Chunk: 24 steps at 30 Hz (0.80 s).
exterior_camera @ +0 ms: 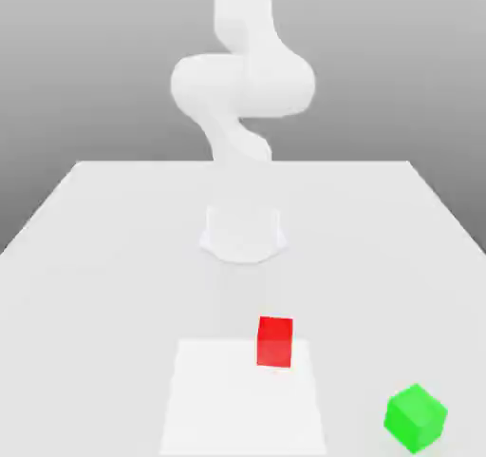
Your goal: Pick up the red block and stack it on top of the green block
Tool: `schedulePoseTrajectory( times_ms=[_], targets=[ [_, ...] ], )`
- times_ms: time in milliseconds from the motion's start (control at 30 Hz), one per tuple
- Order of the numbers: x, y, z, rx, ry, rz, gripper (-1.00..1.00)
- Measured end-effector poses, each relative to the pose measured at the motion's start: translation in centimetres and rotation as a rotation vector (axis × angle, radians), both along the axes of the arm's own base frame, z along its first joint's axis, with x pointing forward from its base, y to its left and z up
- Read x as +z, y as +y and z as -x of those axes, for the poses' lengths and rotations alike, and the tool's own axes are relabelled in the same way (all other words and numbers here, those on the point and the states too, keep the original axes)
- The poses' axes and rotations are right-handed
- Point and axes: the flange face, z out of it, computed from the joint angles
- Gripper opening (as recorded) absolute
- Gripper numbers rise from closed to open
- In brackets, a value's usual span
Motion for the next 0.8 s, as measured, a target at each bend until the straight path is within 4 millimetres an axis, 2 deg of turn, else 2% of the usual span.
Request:
schedulePoseTrajectory(
  times_ms=[133,233,300,433,600,667,767,800],
  targets=[
    [-9.9,1.1,-3.5,-0.012,0.149,-0.024,0.00],
    [-17.4,2.0,-4.5,-0.023,0.261,-0.036,0.00],
    [-22.4,2.5,-4.4,-0.032,0.336,-0.041,0.00],
    [-32.6,3.5,-2.3,-0.055,0.496,-0.042,0.00],
    [-45.0,4.1,2.9,-0.091,0.694,-0.028,0.00],
    [-47.6,4.2,3.5,-0.094,0.715,-0.026,0.00],
    [-50.4,4.2,3.8,-0.095,0.721,-0.026,0.00],
    [-51.2,4.2,3.9,-0.095,0.722,-0.026,-1.00]
  ],
)
